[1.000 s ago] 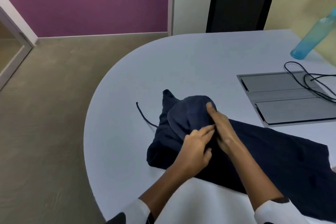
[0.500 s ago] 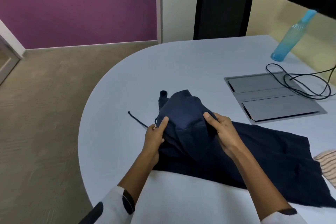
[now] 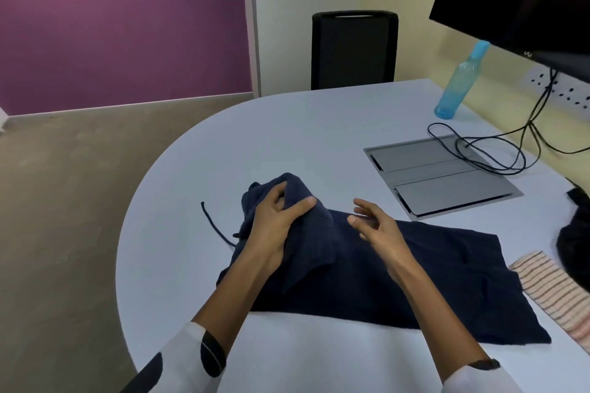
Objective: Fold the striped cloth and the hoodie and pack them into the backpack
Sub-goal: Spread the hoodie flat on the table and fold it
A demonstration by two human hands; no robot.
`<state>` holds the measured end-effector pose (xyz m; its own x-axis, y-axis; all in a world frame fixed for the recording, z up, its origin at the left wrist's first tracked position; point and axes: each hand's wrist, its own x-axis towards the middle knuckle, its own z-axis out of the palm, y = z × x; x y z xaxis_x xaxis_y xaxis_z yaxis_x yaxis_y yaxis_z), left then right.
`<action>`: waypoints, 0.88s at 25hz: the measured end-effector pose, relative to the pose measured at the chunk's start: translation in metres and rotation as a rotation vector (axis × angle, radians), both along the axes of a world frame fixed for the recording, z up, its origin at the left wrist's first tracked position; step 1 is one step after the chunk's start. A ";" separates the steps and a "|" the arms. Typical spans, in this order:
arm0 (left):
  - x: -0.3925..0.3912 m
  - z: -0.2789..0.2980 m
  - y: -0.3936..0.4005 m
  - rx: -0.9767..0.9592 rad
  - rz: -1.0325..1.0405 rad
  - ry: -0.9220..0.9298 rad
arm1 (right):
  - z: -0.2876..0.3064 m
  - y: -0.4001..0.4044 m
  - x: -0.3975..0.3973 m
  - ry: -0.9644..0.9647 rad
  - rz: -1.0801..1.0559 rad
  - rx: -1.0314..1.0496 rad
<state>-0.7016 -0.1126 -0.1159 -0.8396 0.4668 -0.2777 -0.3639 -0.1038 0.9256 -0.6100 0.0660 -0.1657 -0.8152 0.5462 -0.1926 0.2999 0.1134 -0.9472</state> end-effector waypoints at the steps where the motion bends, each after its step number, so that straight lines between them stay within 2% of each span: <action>1: 0.002 0.003 0.001 0.019 -0.036 0.042 | 0.007 -0.001 0.001 0.018 0.062 0.028; 4: 0.000 0.012 -0.003 -0.088 -0.199 0.225 | 0.023 -0.008 0.000 -0.005 0.256 0.153; 6: -0.002 0.020 -0.009 -0.121 -0.316 0.293 | 0.030 -0.014 -0.003 -0.038 0.292 0.238; 10: -0.001 0.036 -0.029 -0.115 -0.426 0.287 | 0.046 -0.024 -0.002 0.024 0.024 0.281; 14: -0.004 0.062 -0.037 -0.173 -0.154 0.358 | 0.063 -0.025 0.002 0.128 -0.096 0.312; 17: -0.006 0.082 -0.032 -0.160 -0.008 0.384 | 0.079 -0.025 0.006 0.160 0.003 0.288; 20: -0.008 0.091 -0.025 -0.130 0.105 0.330 | 0.082 -0.012 0.016 -0.043 0.261 0.397; 22: -0.009 0.095 -0.023 -0.128 0.141 0.307 | 0.077 0.000 0.023 -0.129 0.297 0.495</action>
